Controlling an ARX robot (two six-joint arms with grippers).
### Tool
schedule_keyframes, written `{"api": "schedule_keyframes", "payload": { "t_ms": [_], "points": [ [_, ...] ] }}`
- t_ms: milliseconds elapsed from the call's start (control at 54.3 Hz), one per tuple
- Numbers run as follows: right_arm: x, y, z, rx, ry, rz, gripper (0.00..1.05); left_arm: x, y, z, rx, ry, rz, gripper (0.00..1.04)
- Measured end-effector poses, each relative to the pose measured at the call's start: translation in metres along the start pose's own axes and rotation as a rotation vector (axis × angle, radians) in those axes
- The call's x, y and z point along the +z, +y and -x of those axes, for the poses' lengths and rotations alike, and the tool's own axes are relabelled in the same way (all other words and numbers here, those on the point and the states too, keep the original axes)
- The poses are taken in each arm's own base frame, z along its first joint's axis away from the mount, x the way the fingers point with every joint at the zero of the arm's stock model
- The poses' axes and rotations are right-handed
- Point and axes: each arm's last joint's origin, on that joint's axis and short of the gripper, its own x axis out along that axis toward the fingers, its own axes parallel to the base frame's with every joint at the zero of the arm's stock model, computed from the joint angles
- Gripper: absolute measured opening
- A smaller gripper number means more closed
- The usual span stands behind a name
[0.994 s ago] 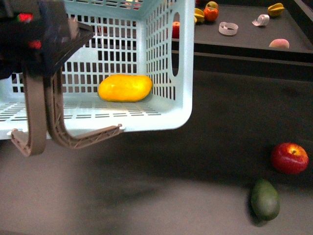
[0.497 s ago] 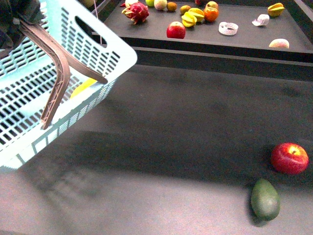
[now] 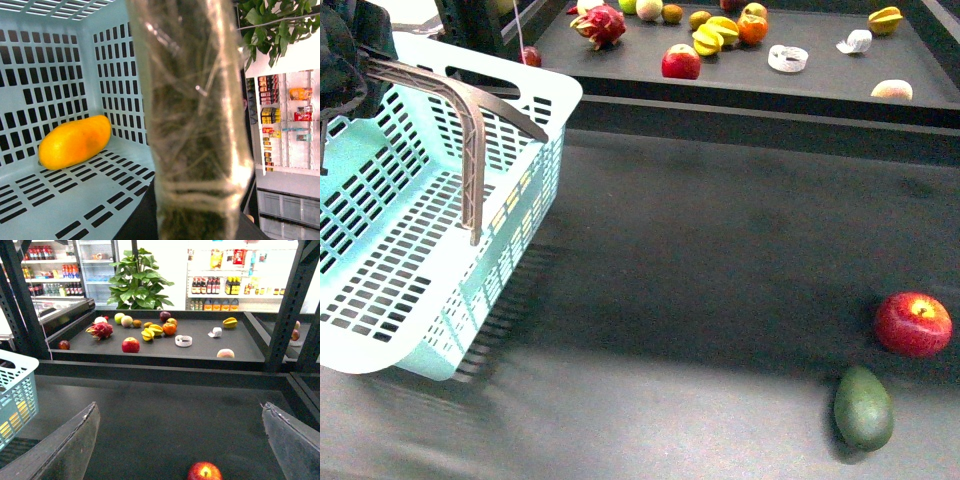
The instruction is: Pick mango with right arm and hold basket with left
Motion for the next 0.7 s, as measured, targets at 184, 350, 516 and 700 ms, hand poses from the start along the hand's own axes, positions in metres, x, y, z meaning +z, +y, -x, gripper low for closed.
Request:
{"api": "schedule_keyframes", "payload": {
  "t_ms": [184,350,516,700],
  "points": [
    [0.000,0.000,0.000,0.000,0.000,0.000,0.97,-0.004,0.004,-0.011,0.019,-0.001,0.040,0.08],
    [0.000,0.000,0.000,0.000,0.000,0.000,0.97,-0.010,0.012,-0.019,0.051,0.008,0.071,0.08],
    [0.000,0.000,0.000,0.000,0.000,0.000,0.97,-0.013,0.015,-0.025,0.052,-0.005,0.110,0.08],
    [0.000,0.000,0.000,0.000,0.000,0.000,0.97,-0.018,0.018,-0.031,0.063,-0.010,0.121,0.08]
  ]
}}
